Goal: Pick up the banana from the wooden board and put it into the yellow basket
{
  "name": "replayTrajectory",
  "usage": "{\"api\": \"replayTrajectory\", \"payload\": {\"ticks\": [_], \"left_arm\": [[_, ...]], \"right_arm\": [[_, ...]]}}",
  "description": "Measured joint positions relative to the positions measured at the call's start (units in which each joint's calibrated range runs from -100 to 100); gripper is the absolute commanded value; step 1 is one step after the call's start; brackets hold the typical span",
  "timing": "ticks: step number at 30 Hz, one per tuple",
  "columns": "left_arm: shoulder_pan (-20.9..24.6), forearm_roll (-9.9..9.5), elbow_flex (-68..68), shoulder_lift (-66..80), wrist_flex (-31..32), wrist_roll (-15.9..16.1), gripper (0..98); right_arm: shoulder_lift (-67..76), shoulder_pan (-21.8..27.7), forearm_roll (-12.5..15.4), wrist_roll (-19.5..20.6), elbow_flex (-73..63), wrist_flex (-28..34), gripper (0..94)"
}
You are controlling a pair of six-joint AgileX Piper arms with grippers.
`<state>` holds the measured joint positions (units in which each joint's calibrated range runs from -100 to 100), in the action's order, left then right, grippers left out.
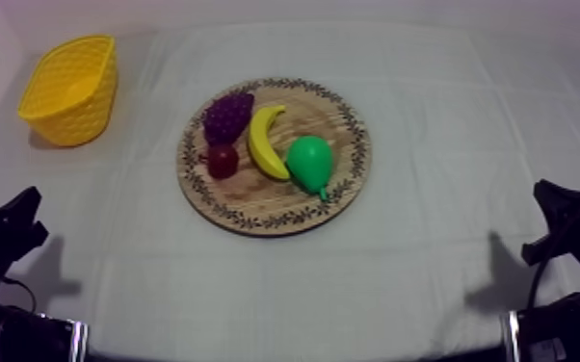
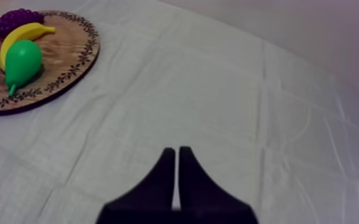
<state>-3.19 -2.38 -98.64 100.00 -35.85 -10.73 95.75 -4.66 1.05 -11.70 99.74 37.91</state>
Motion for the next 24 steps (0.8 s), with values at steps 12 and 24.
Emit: {"api": "replayTrajectory", "payload": {"ticks": [12,24], "left_arm": [[-0.4,3.56,4.5,-9.3,-4.6,-2.2,0.0],[0.1,4.43,22.0,-32.6,-16.0,-6.2,0.0]], "right_arm": [[0.0,0.0,0.0,0.2,0.0,0.0,0.4],[0.0,0.0,0.0,0.2,0.0,0.0,0.4]]}}
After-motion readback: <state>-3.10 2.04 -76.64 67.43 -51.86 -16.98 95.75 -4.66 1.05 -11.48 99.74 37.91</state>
